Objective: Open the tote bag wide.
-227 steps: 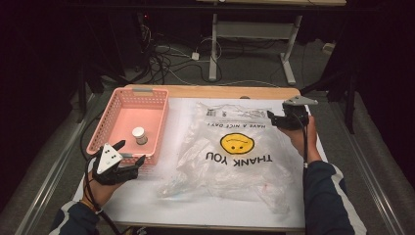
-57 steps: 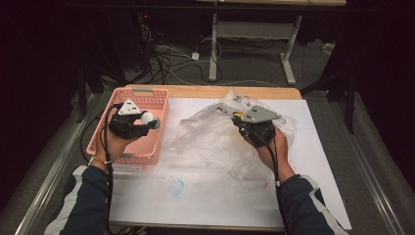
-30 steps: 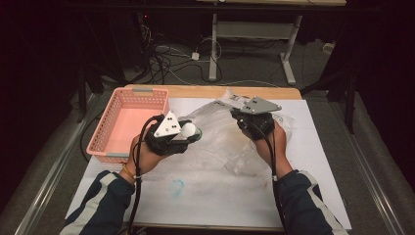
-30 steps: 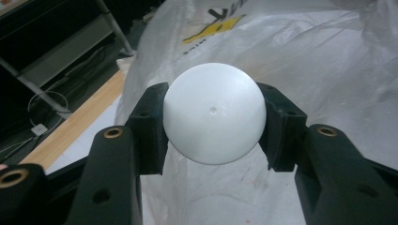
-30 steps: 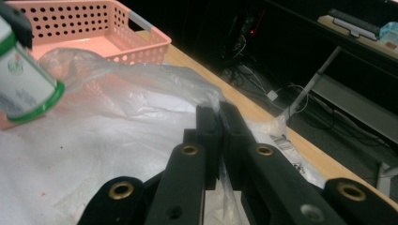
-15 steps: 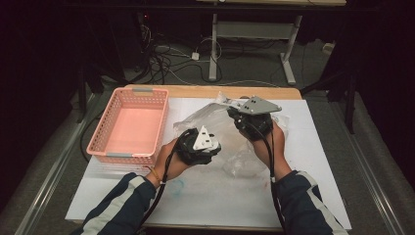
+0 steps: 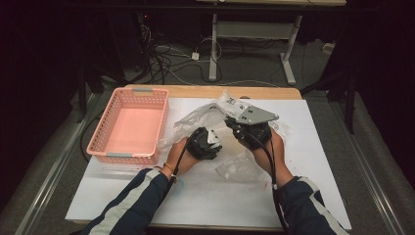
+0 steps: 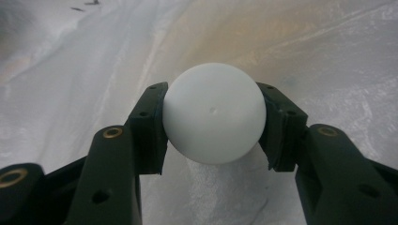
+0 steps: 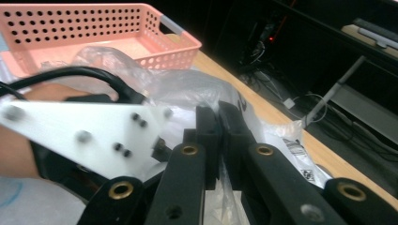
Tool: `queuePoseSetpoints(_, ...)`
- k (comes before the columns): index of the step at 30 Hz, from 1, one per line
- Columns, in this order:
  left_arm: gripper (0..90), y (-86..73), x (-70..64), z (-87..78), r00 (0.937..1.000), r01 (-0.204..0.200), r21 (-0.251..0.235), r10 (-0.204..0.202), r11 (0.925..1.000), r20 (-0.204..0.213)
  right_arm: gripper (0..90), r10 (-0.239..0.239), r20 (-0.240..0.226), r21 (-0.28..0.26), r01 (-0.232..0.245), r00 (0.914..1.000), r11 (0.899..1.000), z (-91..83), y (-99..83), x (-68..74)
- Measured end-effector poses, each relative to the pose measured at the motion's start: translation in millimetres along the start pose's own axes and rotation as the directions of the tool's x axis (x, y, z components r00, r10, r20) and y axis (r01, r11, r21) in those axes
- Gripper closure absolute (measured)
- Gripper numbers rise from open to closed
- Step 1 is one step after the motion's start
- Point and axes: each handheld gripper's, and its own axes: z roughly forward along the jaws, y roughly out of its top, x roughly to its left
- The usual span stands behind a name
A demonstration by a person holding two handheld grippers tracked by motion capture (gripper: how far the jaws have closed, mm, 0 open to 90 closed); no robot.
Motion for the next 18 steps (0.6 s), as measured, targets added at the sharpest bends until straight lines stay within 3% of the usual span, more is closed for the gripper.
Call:
queuePoseSetpoints(1, 47.5, 0.3, 0.1, -0.7, 0.9999, -0.01, -0.006, 0.01, 0.9999, 0.007, 89.3, -0.002, -0.003, 0.002, 0.002, 1.0, 1.0, 0.7, -0.4, 0.5)
queuePoseSetpoints(3, 43.6, -1.2, -6.1, -4.5, 0.9986, 0.047, -0.023, -0.047, 0.9986, 0.026, 89.3, -0.002, -0.009, 0.006, 0.002, 1.0, 1.0, 1.8, -1.2, 0.9)
queuePoseSetpoints(5, 38.6, -1.9, -11.3, -11.7, 0.9976, 0.041, -0.034, -0.039, 0.9986, 0.058, 89.4, -0.006, -0.018, 0.012, 0.006, 0.9998, 1.0, 2.7, -2.0, 0.9)
queuePoseSetpoints(6, 38.5, -2.2, -13.7, -17.0, 0.9988, 0.016, -0.039, -0.014, 0.9991, 0.047, 89.4, -0.01, -0.02, 0.014, 0.01, 0.9997, 1.0, 2.7, -2.3, 0.8)
queuePoseSetpoints(7, 36.2, -3.7, -21.7, -22.8, 0.9979, 0.059, -0.048, -0.057, 0.9971, 0.029, 89.4, -0.012, -0.017, 0.015, 0.012, 0.9998, 1.0, 2.7, -2.7, 0.5)
queuePoseSetpoints(12, 32.7, -6.5, -42.7, -55.8, 0.9994, -0.03, -0.113, 0.032, 0.9931, 0.014, 89.3, -0.007, -0.016, 0.02, 0.008, 0.9998, 1.0, 4.0, -4.8, -0.8)
queuePoseSetpoints(16, 32.8, -7.7, -52.2, -80.1, 0.9975, -0.067, -0.163, 0.07, 0.9843, 0.012, 89.3, -0.003, -0.017, 0.028, 0.003, 0.9998, 1.0, 5.7, -7.2, -1.3)
queuePoseSetpoints(18, 33.1, -8.6, -53.1, -90.9, 0.9976, -0.063, -0.198, 0.067, 0.9782, 0.015, 89.3, -0.003, -0.017, 0.032, 0.004, 0.9999, 0.999, 5.9, -8.0, -0.6)
